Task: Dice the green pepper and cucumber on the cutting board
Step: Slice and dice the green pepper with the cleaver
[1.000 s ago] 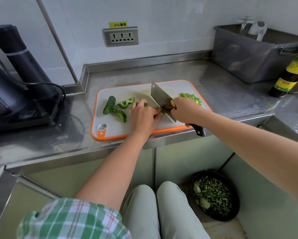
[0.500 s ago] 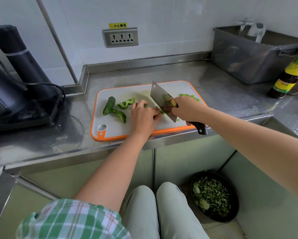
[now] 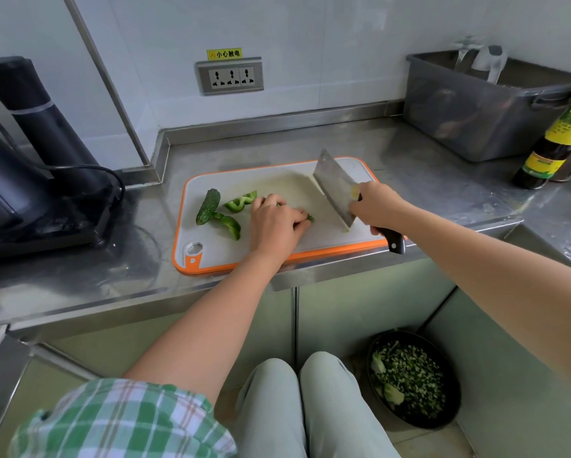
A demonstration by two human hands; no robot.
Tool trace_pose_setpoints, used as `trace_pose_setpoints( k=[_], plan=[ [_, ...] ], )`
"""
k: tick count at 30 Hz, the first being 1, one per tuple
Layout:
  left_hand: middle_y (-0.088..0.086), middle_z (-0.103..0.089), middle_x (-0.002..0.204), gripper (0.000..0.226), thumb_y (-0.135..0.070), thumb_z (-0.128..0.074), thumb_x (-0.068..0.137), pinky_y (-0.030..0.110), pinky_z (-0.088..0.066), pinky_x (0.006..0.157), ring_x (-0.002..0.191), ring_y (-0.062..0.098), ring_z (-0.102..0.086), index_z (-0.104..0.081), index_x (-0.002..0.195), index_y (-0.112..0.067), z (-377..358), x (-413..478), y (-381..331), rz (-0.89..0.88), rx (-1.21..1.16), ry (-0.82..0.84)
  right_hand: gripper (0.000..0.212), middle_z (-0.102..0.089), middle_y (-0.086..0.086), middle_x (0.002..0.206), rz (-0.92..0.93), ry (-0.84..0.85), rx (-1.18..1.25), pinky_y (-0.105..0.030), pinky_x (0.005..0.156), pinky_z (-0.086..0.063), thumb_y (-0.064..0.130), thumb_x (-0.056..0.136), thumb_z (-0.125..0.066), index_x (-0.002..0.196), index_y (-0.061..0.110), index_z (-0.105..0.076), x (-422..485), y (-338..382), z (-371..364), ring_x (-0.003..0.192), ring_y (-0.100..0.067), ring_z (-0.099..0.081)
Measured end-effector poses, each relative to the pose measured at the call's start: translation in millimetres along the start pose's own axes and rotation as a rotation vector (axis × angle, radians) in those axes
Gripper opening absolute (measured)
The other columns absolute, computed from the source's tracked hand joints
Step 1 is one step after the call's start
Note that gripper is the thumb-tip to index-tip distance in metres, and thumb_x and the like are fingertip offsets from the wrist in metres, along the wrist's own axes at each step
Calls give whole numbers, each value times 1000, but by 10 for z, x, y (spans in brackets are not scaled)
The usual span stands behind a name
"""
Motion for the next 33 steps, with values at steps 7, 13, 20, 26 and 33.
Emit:
trace_pose_setpoints(
  k=[7, 13, 20, 26, 33],
  plan=[
    [4, -72, 92, 20, -37, -69, 82, 36, -27, 91, 105, 24, -56, -76, 99, -30, -23, 18, 36, 1, -21, 3, 14, -50, -8, 61, 90, 31, 52, -20, 35, -36, 12, 90, -43, 77, 7, -43, -68, 180, -88, 28, -18, -50],
    [-2, -74, 97, 22, -34, -68, 83, 36, -28, 91, 109, 25, -53, -75, 103, -27, -1, 4, 33, -3, -54, -10, 15, -49, -7, 62, -10, 8, 69, -21, 41, -38, 8, 89, -42, 74, 9, -40, -73, -31, -7, 33, -19, -51],
    [-4, -71, 97, 20, -32, -69, 81, 36, -30, 86, 103, 24, -51, -75, 100, -26, 38, -3, -60, 0, -2, -18, 35, -50, -6, 55, 41, 86, 174, -22, 39, -37, 35, 95, -54, 73, 12, -42, -207, 67, -155, 34, -21, -47],
    [-3, -66, 116, 40, -38, -66, 82, 36, -30, 92, 114, 24, -48, -66, 118, -21, 80, -16, -30, 16, 18, 15, 3, -51, -8, 60, -90, -3, 181, -24, 43, -39, 6, 87, -44, 85, 4, -44, -150, -302, 125, 42, -25, -52],
    [-1, -60, 120, 41, -35, -59, 82, 36, -31, 95, 117, 24, -44, -64, 121, -24, 159, -48, 212, 91, 121, 102, 22, -52, -6, 59, 36, 18, 152, -17, 33, -34, 16, 93, -49, 73, 14, -38, -161, -3, -1, 26, -14, -48]
  ],
)
Point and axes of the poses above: each hand's wrist, its own x-axis towards the middle knuckle, its own z-axis out of the back of the hand, y = z × x, the point moved 9 cm from there along x, towards the middle knuckle
